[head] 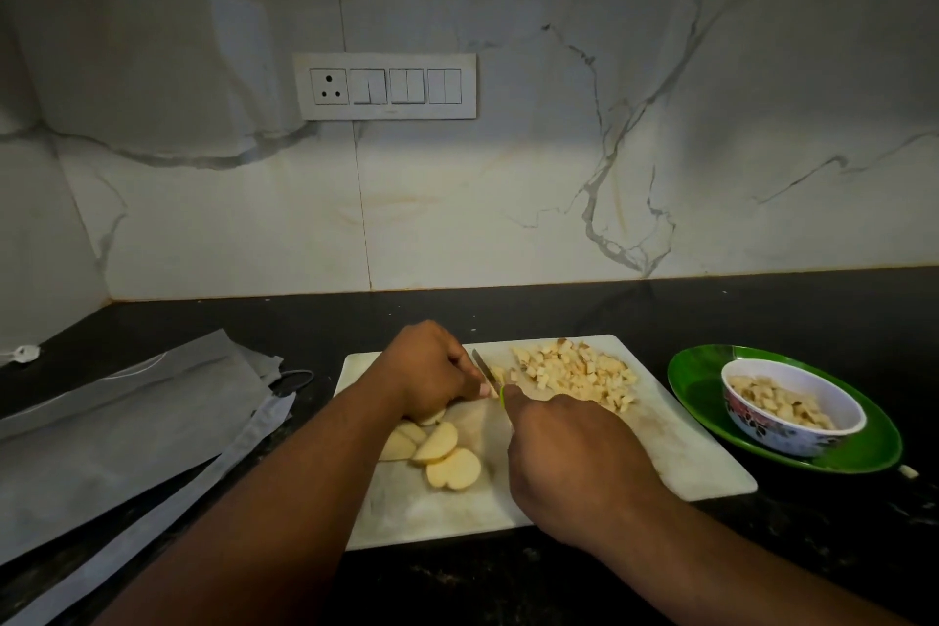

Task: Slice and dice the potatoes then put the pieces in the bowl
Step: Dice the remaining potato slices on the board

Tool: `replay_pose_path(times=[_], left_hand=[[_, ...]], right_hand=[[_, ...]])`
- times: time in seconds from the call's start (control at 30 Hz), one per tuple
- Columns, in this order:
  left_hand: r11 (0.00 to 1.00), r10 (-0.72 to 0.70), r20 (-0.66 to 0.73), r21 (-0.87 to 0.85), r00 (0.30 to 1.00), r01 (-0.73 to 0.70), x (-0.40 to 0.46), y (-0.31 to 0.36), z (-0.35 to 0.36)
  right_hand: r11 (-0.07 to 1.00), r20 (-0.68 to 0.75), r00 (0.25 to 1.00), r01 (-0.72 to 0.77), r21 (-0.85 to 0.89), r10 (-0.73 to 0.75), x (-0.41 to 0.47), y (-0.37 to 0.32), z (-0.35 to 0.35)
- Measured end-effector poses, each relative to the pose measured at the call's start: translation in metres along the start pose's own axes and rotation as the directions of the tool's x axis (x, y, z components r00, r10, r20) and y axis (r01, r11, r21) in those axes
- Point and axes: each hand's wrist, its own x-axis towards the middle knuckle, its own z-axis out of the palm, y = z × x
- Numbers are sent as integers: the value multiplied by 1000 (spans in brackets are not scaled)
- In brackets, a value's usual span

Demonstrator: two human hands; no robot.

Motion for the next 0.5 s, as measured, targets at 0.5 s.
replay_pose_path(times=[0.5], left_hand=[[999,17,16,39,1000,-18,2,-1,-2]], right_hand=[[1000,220,976,8,-12,-5,-58,2,-25]])
